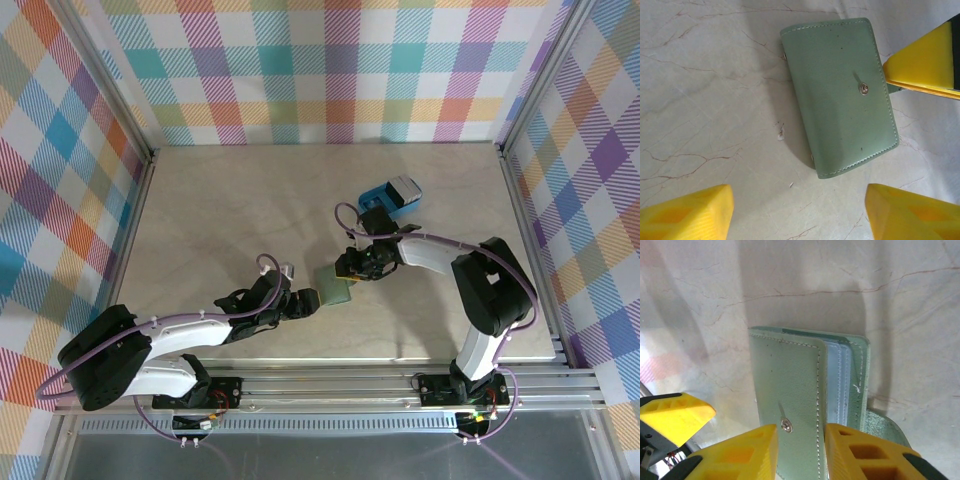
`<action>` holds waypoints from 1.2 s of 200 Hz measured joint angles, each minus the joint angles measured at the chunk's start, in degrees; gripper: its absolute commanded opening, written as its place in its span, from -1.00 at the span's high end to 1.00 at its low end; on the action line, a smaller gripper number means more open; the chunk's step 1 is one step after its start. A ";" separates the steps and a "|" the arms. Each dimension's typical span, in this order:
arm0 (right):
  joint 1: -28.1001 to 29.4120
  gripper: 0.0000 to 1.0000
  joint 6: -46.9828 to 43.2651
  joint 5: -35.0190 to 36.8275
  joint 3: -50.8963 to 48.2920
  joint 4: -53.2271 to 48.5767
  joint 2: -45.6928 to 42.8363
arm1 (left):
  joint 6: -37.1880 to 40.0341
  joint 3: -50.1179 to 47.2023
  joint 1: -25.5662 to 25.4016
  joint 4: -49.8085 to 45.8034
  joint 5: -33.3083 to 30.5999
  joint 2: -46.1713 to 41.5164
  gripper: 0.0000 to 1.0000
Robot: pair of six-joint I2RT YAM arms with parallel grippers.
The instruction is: Put the credit cards into the card holder
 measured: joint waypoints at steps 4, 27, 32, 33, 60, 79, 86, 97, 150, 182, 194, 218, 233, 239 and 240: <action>0.00 0.43 0.17 -0.22 -0.15 0.09 -0.15 | 0.04 0.13 0.00 -0.17 -0.04 0.00 -0.34; 0.00 0.49 0.96 -1.70 -0.63 1.36 -1.14 | -0.04 1.22 -0.02 -1.05 -0.11 0.00 -0.34; 0.00 0.49 1.09 -2.12 -0.70 1.64 -1.31 | -0.02 1.46 0.00 -1.20 -0.11 0.00 -0.34; 0.00 0.49 1.09 -2.16 -0.70 1.75 -1.33 | -0.02 1.51 0.00 -1.20 -0.11 0.02 -0.34; 0.00 0.51 2.03 -4.72 -1.38 4.28 -1.42 | -0.02 2.34 0.00 -1.22 -0.09 0.87 -0.33; -0.04 0.51 2.60 -6.25 -2.27 5.84 -1.42 | -0.02 2.43 0.00 -1.25 -0.07 2.16 -0.32; -0.04 0.51 2.84 -6.71 -2.49 6.25 -1.42 | -0.02 2.43 0.02 -1.27 -0.04 2.49 -0.32; -0.04 0.51 3.19 -7.32 -2.58 6.71 -1.42 | -0.02 2.43 0.02 -1.29 -0.07 2.75 -0.32; -0.02 0.57 3.91 -9.60 -2.78 9.31 -1.42 | -0.02 2.43 1.49 -2.71 -0.07 2.78 -0.14; 0.24 0.60 4.11 -10.45 -2.91 10.16 -1.42 | 0.02 2.43 1.90 -2.95 -0.09 2.75 -0.05; 0.42 0.60 4.22 -10.78 -2.91 10.60 -1.42 | 0.02 2.43 1.92 -2.95 -0.07 2.75 -0.04; 0.90 0.60 4.74 -11.45 -2.91 11.67 -1.40 | 0.04 2.43 2.03 -2.97 -0.04 2.75 -0.03; 1.20 0.60 4.94 -11.58 -2.91 12.07 -1.40 | 0.24 2.43 2.40 -3.15 -0.04 2.75 0.00; 1.36 0.61 4.96 -11.72 -2.91 12.22 -1.40 | 0.31 2.43 2.58 -3.28 -0.04 2.75 0.01; 1.36 0.61 4.96 -11.72 -2.91 12.24 -1.40 | 0.33 2.43 2.60 -3.28 -0.04 2.75 0.02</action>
